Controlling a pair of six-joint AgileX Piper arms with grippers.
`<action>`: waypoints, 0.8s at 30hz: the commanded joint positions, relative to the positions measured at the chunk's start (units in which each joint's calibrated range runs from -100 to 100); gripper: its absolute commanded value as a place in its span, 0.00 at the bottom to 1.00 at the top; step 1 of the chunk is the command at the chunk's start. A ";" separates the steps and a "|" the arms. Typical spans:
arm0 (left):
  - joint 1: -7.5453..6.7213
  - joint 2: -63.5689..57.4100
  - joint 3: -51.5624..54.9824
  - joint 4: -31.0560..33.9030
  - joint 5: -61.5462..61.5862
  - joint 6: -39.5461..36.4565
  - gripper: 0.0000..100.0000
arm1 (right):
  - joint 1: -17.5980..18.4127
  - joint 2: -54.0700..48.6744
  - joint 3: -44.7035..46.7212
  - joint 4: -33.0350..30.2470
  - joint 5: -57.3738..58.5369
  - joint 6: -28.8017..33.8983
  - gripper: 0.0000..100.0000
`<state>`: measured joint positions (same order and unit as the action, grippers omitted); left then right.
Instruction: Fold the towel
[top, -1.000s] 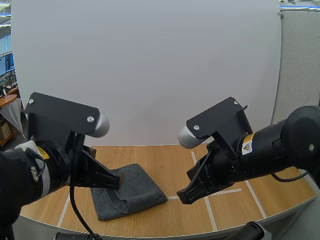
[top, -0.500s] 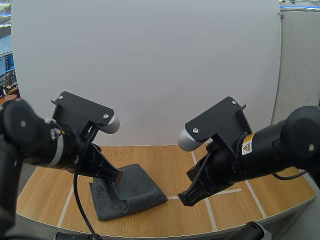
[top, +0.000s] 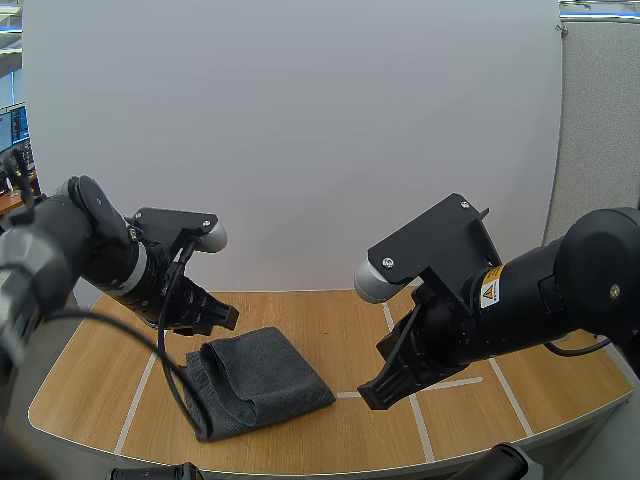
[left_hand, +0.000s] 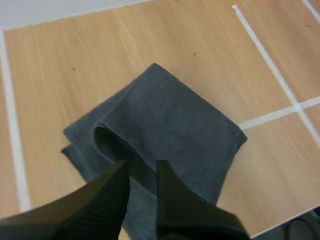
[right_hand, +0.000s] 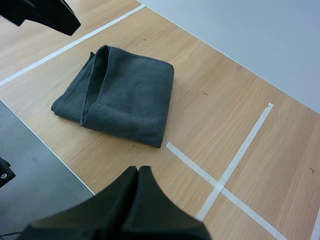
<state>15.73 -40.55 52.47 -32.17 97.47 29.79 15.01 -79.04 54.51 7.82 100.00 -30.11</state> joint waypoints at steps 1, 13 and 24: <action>4.98 5.30 0.20 -10.63 2.53 7.64 0.33 | 0.10 -0.13 0.15 -0.41 0.00 -0.42 0.00; 13.78 19.16 0.51 -12.99 2.53 18.20 0.36 | 0.10 -0.13 0.15 0.20 0.00 -0.42 0.00; 13.54 30.97 5.76 -17.86 2.53 24.05 1.00 | 0.10 -0.13 0.15 0.15 0.00 -0.23 0.00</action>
<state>29.45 -11.17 57.90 -47.80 99.01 53.01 15.01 -79.04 54.51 7.82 100.00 -30.11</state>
